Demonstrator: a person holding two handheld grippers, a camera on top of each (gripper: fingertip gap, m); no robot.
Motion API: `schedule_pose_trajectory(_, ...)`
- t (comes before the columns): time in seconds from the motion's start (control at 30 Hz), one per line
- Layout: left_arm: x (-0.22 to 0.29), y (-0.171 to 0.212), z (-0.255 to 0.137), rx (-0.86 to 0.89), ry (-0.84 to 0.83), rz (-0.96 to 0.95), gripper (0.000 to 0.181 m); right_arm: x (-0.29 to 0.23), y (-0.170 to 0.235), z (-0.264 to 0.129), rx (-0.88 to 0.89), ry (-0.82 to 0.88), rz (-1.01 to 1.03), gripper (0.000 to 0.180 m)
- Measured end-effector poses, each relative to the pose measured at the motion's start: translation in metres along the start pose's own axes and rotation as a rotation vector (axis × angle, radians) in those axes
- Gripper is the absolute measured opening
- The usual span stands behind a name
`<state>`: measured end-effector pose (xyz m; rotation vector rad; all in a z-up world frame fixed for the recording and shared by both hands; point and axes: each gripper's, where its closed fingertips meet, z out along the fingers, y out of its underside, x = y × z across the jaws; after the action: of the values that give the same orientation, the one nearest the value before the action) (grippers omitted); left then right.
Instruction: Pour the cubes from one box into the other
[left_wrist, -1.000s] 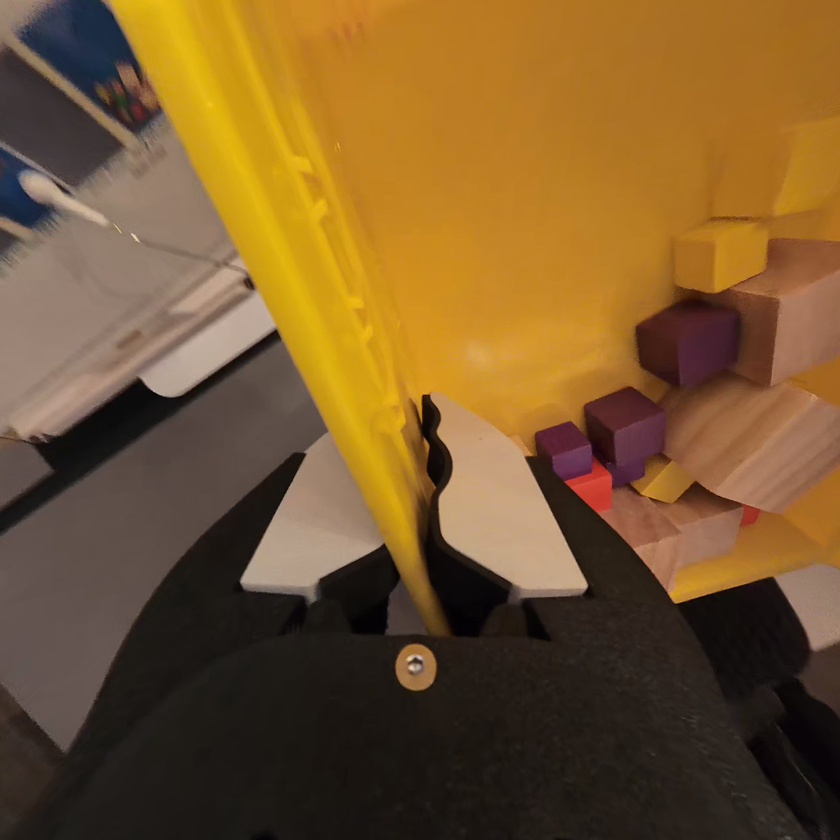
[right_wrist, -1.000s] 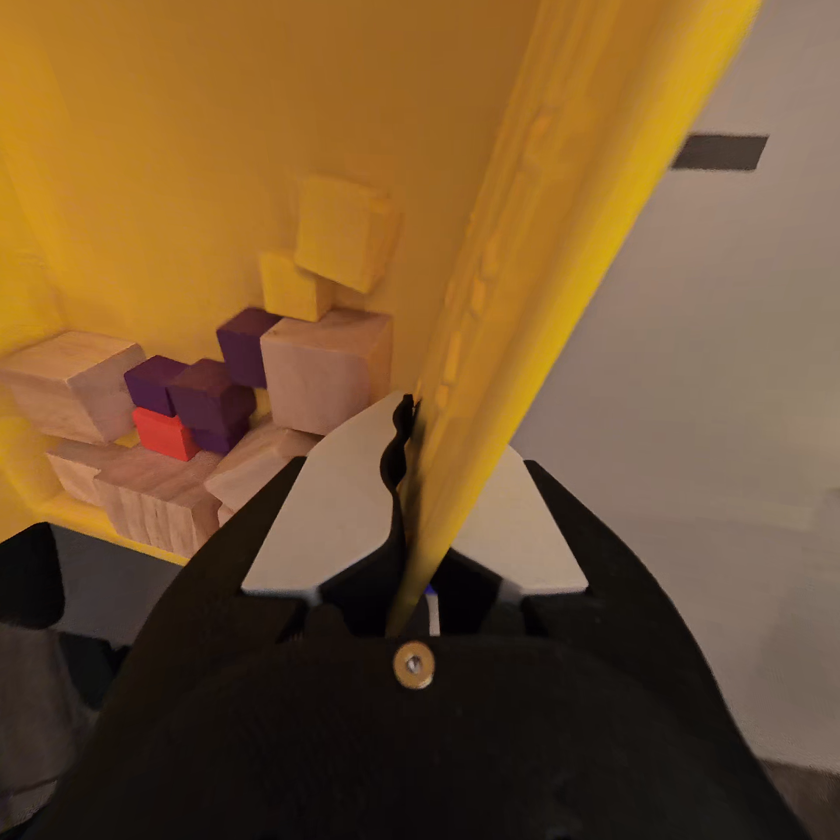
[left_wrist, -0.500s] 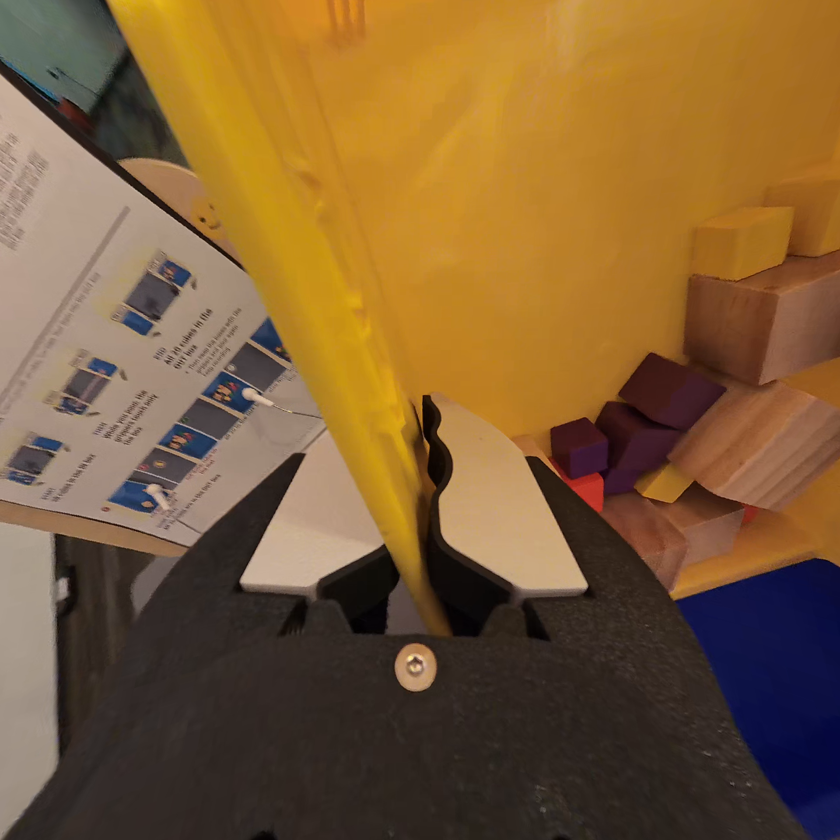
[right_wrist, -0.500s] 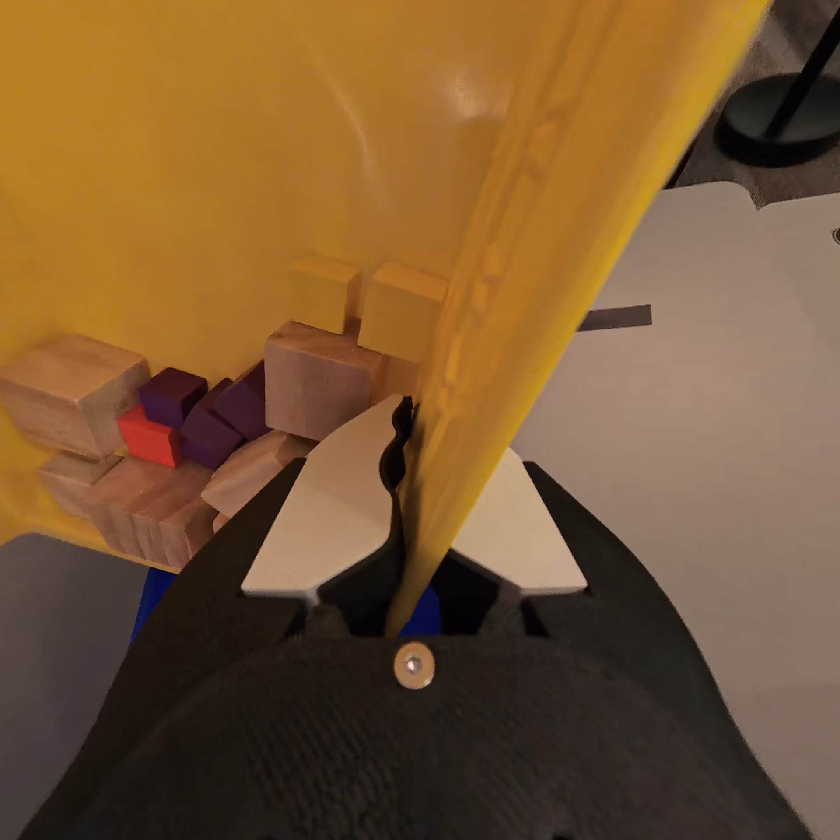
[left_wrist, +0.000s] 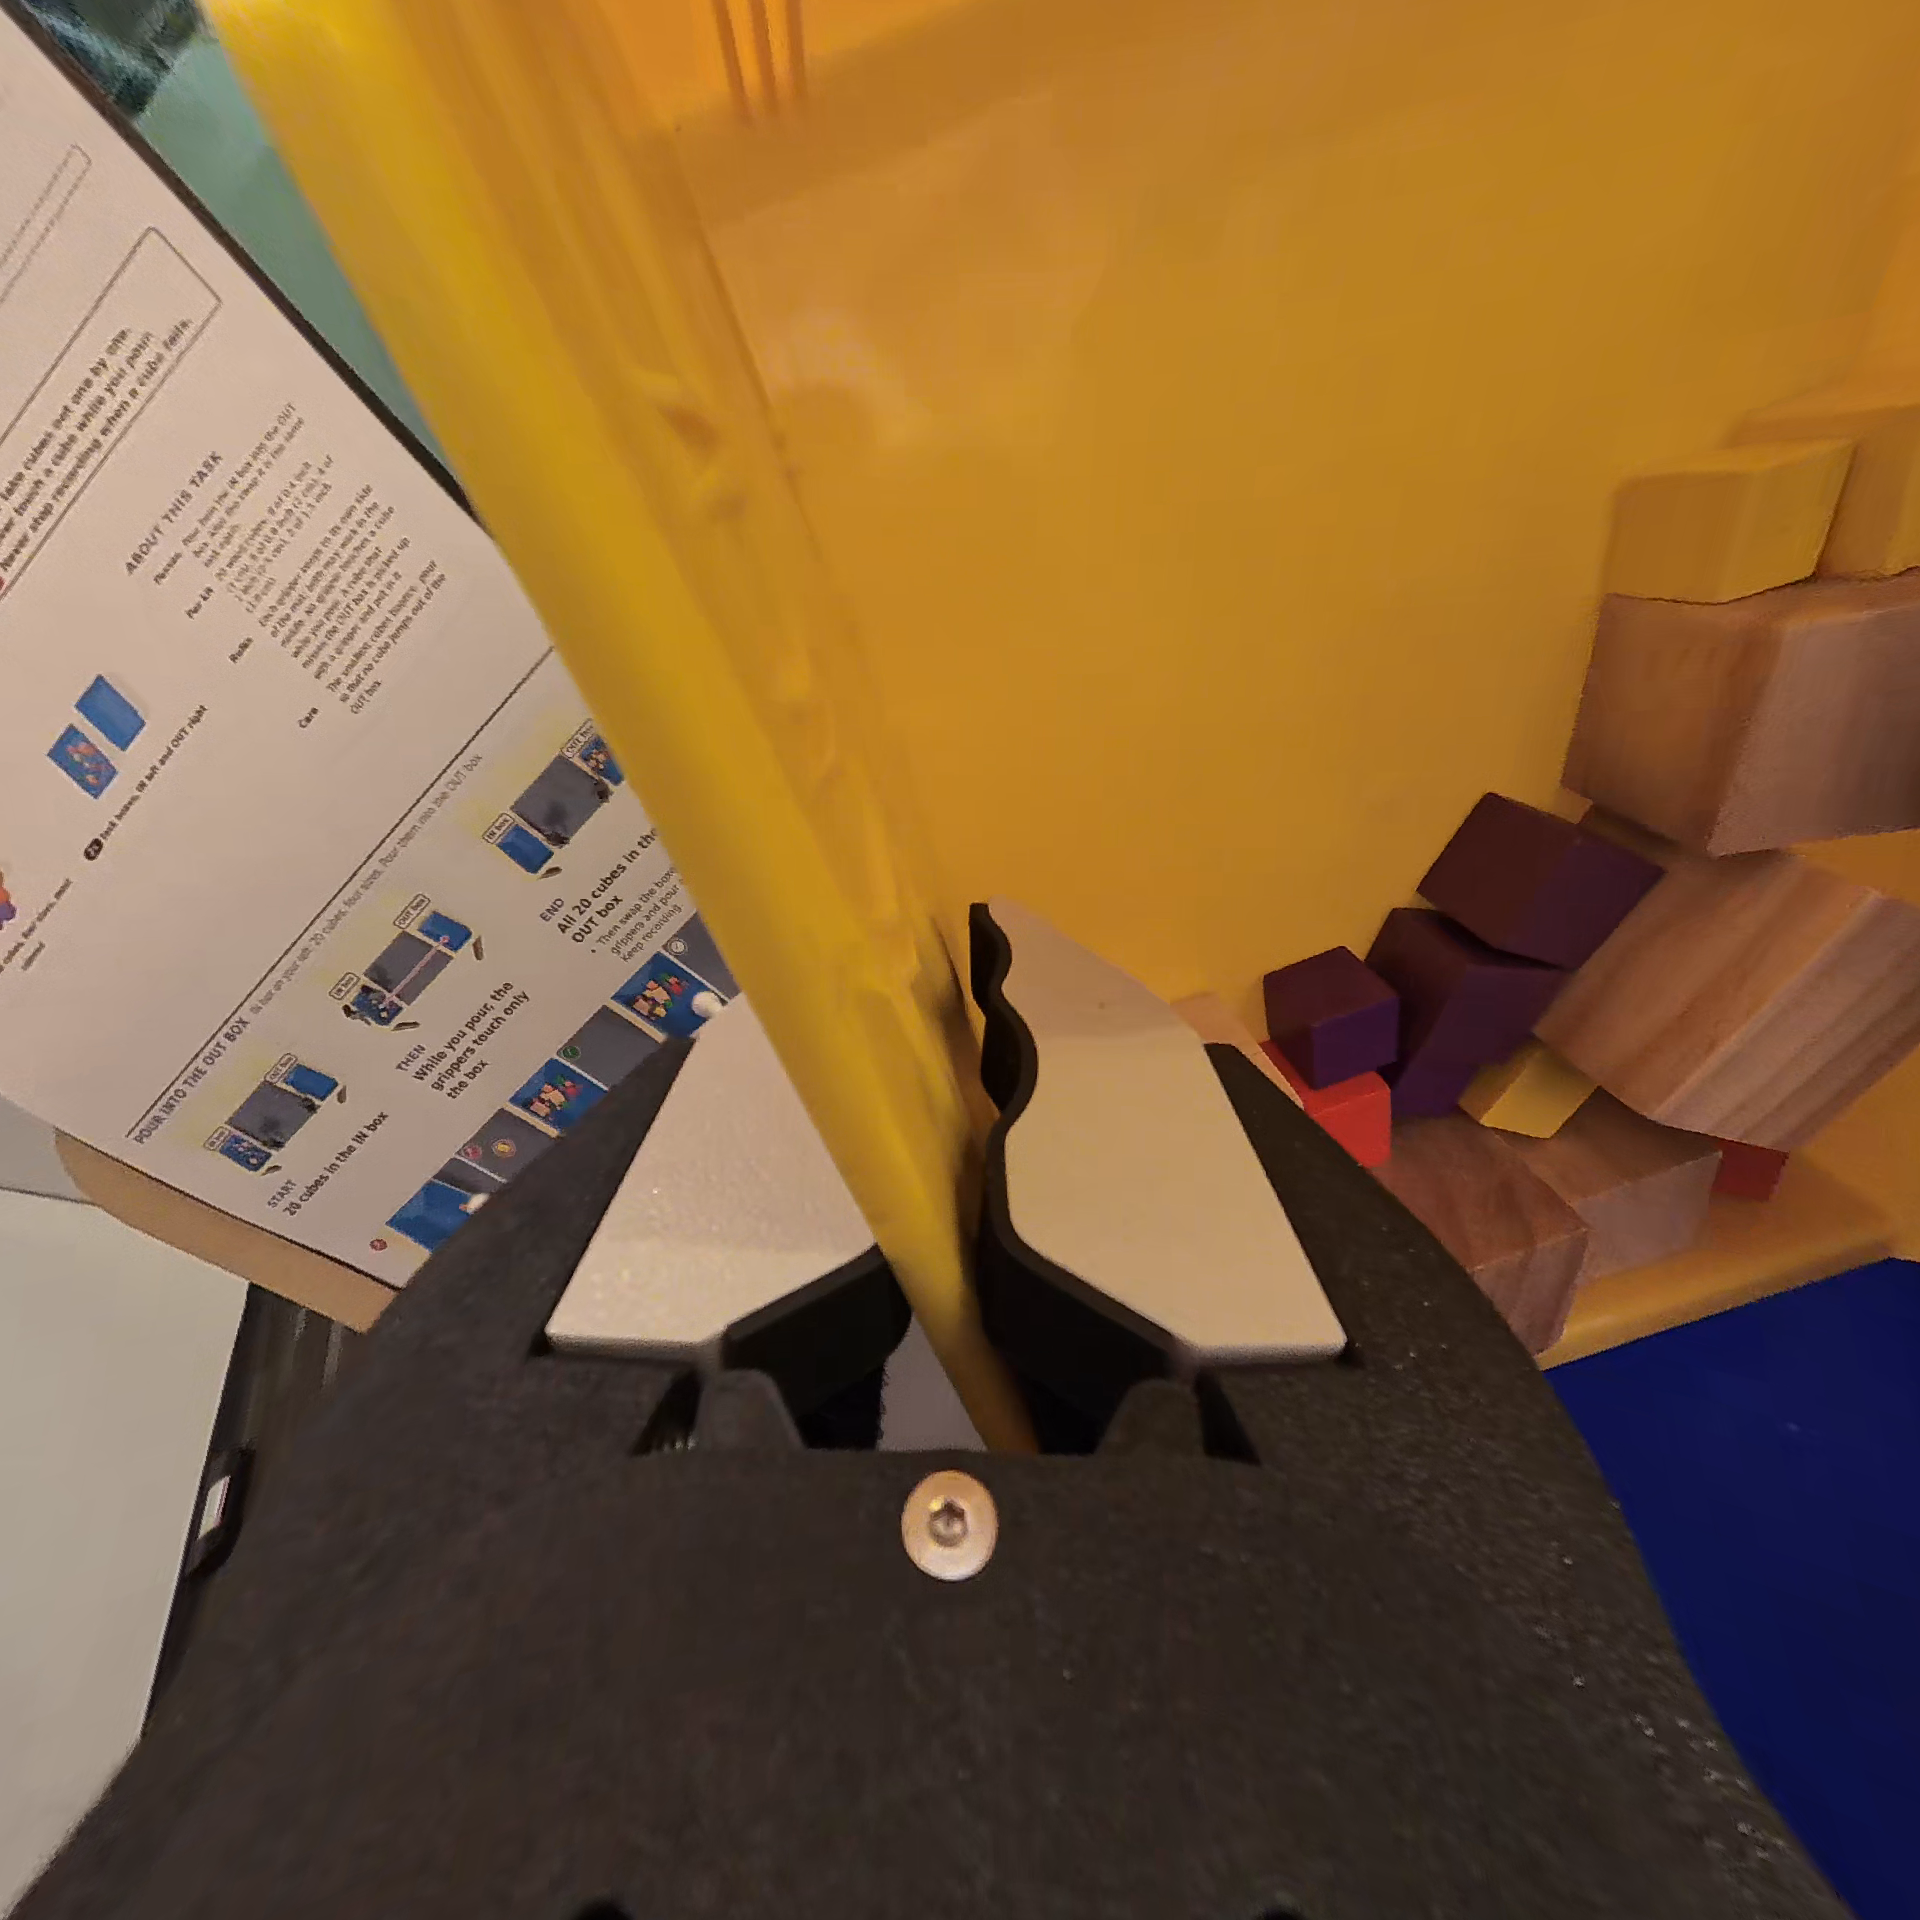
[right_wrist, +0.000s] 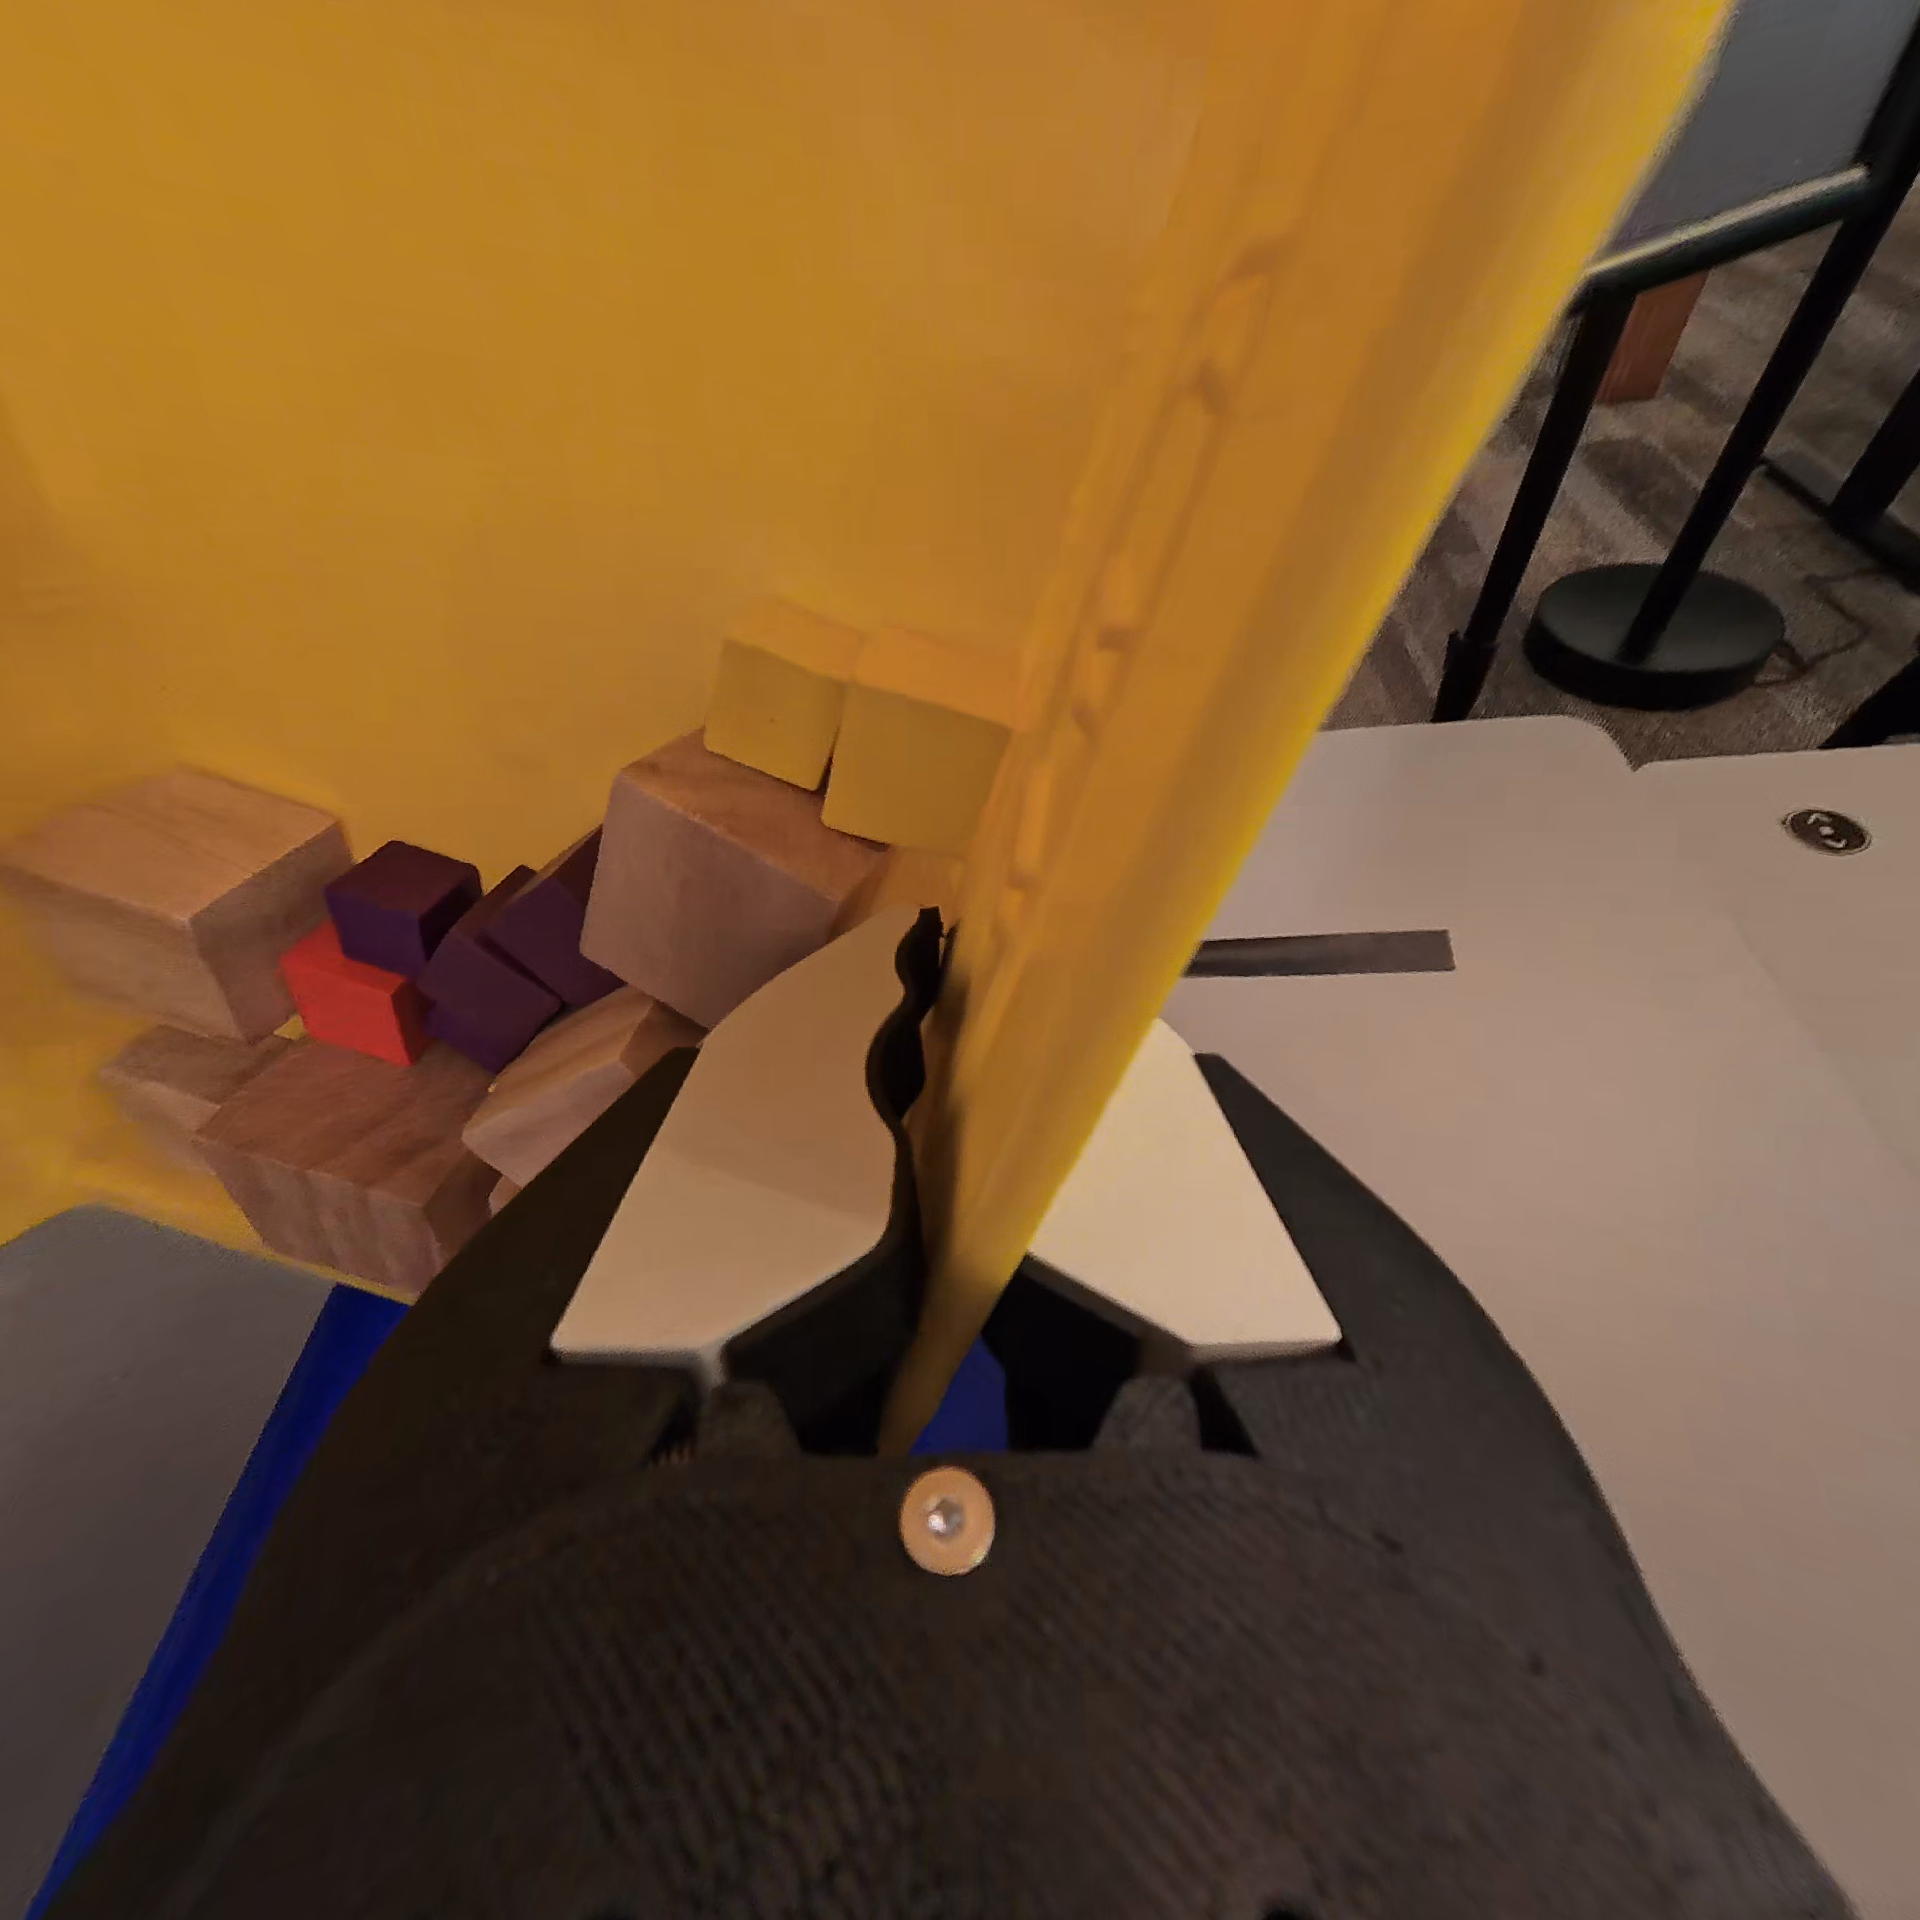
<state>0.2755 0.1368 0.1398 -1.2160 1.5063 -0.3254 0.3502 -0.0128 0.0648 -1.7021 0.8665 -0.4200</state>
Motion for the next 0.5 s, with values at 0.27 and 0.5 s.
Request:
schedule_pose_trajectory(0.27,-0.008,-0.009,-0.018,0.131,-0.065,0.016,0.007,-0.006,-0.017,-0.008,0.141,0.000,-0.032,0.002)
schedule_pose_trajectory(0.5,-0.010,-0.009,-0.023,0.174,-0.099,0.035,0.008,-0.009,-0.019,-0.007,0.193,-0.009,-0.043,0.002)
